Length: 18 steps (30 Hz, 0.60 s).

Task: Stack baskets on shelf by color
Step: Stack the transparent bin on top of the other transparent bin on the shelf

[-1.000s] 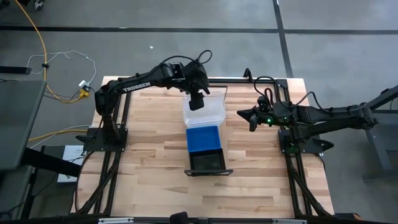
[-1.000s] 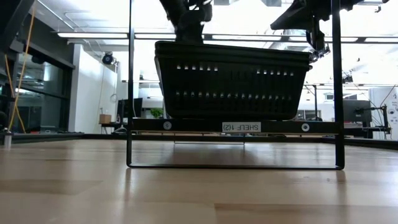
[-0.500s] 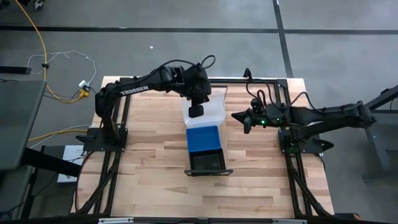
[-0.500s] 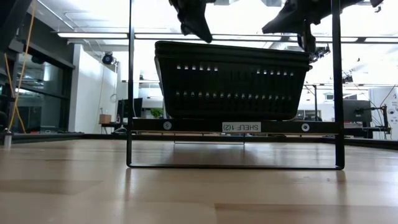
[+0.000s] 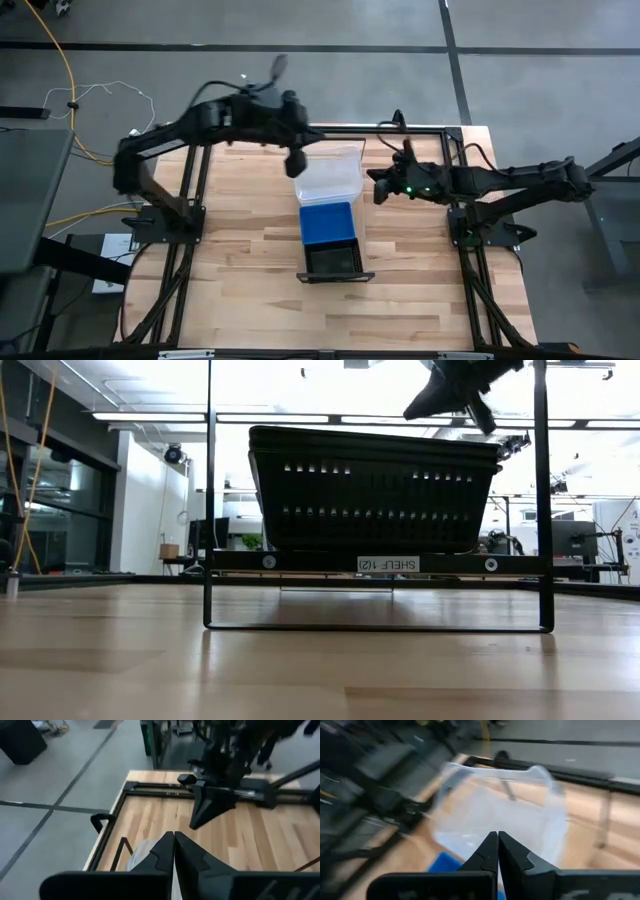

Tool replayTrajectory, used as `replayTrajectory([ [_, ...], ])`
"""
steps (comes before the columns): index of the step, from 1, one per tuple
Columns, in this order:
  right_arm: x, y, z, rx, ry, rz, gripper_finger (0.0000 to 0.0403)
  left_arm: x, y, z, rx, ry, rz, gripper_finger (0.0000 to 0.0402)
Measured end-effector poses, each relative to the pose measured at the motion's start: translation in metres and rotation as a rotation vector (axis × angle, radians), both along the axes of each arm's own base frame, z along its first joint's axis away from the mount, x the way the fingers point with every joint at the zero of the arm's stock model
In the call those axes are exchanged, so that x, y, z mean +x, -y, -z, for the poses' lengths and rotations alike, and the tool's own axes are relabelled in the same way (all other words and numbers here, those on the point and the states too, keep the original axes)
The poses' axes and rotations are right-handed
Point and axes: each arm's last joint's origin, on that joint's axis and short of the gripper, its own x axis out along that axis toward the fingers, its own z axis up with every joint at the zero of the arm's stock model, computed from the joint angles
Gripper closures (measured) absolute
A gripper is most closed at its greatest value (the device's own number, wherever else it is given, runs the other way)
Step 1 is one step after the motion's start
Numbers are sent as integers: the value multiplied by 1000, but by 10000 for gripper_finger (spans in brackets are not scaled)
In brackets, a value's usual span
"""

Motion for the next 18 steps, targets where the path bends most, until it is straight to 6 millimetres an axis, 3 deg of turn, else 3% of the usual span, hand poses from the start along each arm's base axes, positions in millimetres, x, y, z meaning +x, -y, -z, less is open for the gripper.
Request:
replayTrajectory([
  [3, 11, 2, -16, -33, -133, 52, 403, -25, 8, -1, -17, 72, -26, 401],
  [7, 25, 6, -25, -21, -295, 100, 403, -58, 25, 12, -78, 186, -42, 401],
  [18, 53, 14, 2, 115, -453, 178, 385, -123, 77, 52, -234, 534, -94, 401],
])
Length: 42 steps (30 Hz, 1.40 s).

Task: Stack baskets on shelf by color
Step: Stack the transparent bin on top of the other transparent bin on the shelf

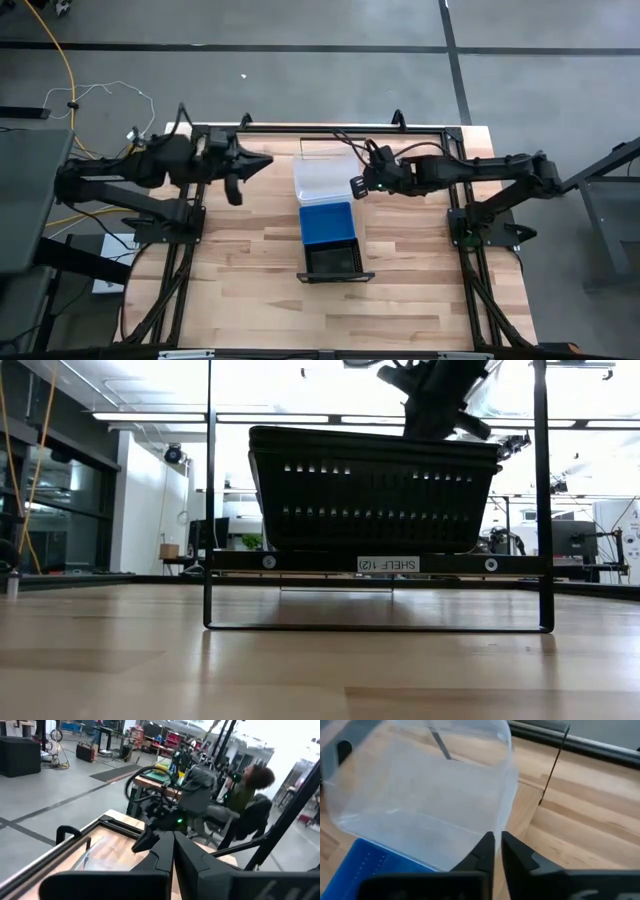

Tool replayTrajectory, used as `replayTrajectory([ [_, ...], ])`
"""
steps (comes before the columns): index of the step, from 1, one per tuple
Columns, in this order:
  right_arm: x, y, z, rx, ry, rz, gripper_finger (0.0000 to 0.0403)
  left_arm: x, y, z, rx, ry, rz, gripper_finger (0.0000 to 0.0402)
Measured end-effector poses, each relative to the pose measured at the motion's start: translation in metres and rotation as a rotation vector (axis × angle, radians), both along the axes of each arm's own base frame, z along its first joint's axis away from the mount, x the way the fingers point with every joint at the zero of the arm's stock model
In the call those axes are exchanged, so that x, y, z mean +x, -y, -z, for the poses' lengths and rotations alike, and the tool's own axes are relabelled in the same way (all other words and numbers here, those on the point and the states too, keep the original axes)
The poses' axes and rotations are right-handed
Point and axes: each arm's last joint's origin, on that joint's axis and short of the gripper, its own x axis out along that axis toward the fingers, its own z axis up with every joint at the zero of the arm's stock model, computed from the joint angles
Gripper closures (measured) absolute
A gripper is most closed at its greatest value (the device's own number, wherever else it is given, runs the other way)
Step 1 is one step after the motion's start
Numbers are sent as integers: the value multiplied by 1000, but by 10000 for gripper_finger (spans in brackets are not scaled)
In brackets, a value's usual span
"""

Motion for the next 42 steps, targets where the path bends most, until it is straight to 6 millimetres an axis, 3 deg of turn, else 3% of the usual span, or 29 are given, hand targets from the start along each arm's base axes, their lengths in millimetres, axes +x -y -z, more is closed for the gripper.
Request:
replayTrajectory([
  [5, 4, 4, 5, 22, -4, 27, 318, -15, 10, 5, -23, 28, -8, 401],
  [11, 4, 6, 4, 16, 16, 60, 233, -19, 14, 5, -29, 38, 9, 401],
  [19, 15, 12, 20, 24, 21, 71, 204, -16, 14, 7, -30, 22, 9, 401],
  [26, 25, 17, 33, 7, -4, 98, 238, -15, 14, 7, -34, 21, 12, 401],
  [36, 27, 19, 35, 1, 0, 107, 393, -15, 14, 7, -33, 20, 12, 401],
  [42, 22, 19, 25, 6, 38, 109, 393, -15, 14, 7, -30, 17, 13, 401],
])
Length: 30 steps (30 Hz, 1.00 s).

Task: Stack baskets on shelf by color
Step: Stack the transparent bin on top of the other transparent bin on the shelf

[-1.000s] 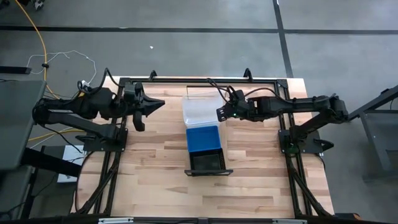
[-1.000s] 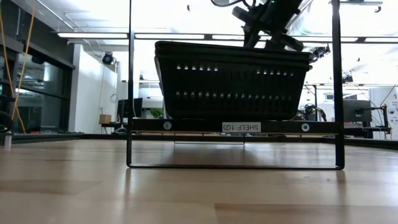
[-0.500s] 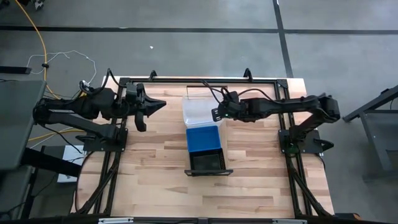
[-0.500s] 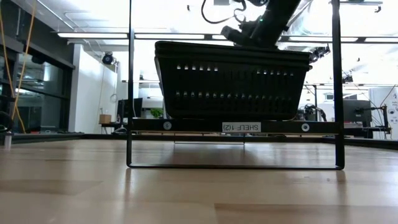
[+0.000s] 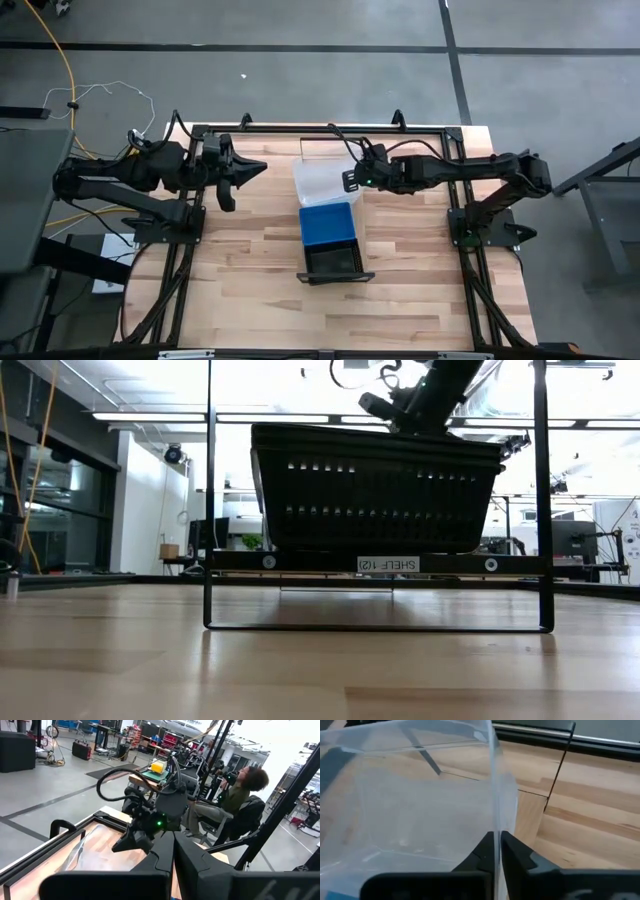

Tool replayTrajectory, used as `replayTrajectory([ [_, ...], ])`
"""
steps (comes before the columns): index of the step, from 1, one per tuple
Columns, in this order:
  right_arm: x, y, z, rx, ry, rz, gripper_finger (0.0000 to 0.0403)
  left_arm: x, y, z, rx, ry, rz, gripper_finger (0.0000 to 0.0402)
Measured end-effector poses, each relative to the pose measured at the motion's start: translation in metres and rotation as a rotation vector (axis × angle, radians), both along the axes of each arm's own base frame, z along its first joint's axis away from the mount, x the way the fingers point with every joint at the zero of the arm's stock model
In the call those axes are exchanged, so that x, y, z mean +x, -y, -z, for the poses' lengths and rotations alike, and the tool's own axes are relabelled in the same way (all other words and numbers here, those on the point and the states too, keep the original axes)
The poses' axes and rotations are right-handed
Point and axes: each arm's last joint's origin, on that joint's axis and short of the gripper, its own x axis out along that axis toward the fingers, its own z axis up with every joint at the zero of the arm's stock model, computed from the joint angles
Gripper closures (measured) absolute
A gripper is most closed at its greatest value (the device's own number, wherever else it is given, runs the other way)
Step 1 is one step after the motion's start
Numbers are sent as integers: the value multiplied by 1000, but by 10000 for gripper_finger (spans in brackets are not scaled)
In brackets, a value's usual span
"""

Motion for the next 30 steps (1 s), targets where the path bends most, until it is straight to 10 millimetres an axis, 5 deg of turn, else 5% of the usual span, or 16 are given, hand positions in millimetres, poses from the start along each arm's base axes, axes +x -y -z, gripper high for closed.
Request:
replayTrajectory([
  [10, -11, 5, -15, 141, 88, -24, 402, 0, 0, 1, 0, -6, 0, 401],
  [30, -23, 25, -9, 285, 12, -23, 402, 0, 0, 4, -1, -43, 0, 401],
])
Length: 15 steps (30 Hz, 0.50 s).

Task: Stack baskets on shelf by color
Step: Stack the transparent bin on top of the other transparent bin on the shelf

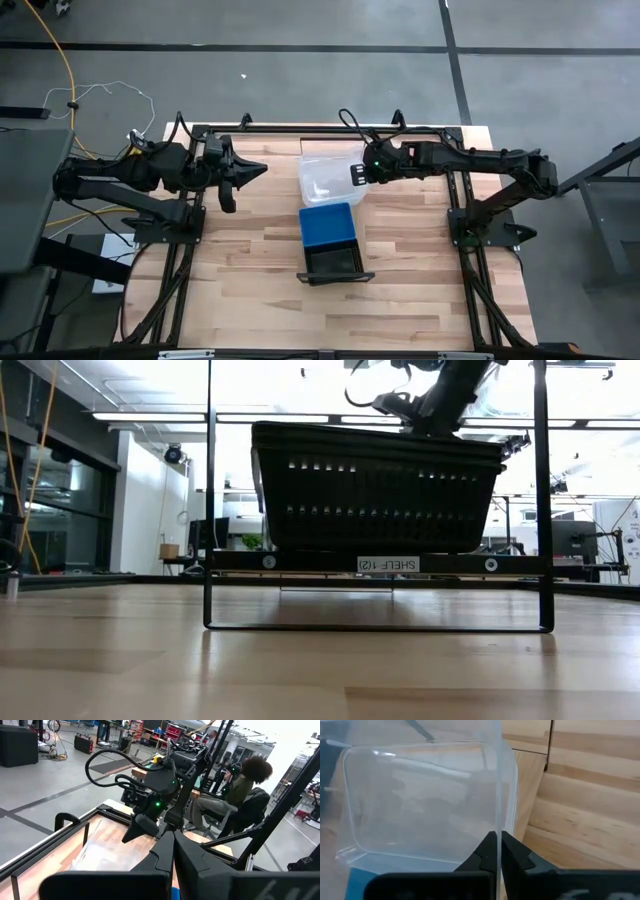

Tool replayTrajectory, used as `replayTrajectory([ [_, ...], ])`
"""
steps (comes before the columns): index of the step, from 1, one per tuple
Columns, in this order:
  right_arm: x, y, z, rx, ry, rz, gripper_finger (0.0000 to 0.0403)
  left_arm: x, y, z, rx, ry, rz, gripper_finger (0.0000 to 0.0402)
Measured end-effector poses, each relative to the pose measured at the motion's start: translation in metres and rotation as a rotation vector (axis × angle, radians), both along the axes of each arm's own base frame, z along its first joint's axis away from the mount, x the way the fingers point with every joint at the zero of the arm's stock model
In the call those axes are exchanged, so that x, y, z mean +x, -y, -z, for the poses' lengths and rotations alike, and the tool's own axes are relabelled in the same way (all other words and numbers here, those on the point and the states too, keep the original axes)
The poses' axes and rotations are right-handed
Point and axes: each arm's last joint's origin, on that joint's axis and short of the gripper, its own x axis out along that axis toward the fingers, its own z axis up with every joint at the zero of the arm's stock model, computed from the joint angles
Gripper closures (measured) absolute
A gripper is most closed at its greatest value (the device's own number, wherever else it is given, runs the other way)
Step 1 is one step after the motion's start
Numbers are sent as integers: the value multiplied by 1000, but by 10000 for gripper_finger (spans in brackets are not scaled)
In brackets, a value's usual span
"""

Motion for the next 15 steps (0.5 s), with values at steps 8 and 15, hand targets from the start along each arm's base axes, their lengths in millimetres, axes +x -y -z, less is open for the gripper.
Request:
replayTrajectory([
  [8, -1, 0, -4, -29, 16, 5, 364, 0, 0, 1, 0, -6, 0, 401],
  [15, -11, -2, -22, -56, 101, -6, 280, 0, 0, 1, 0, -6, 0, 401],
])
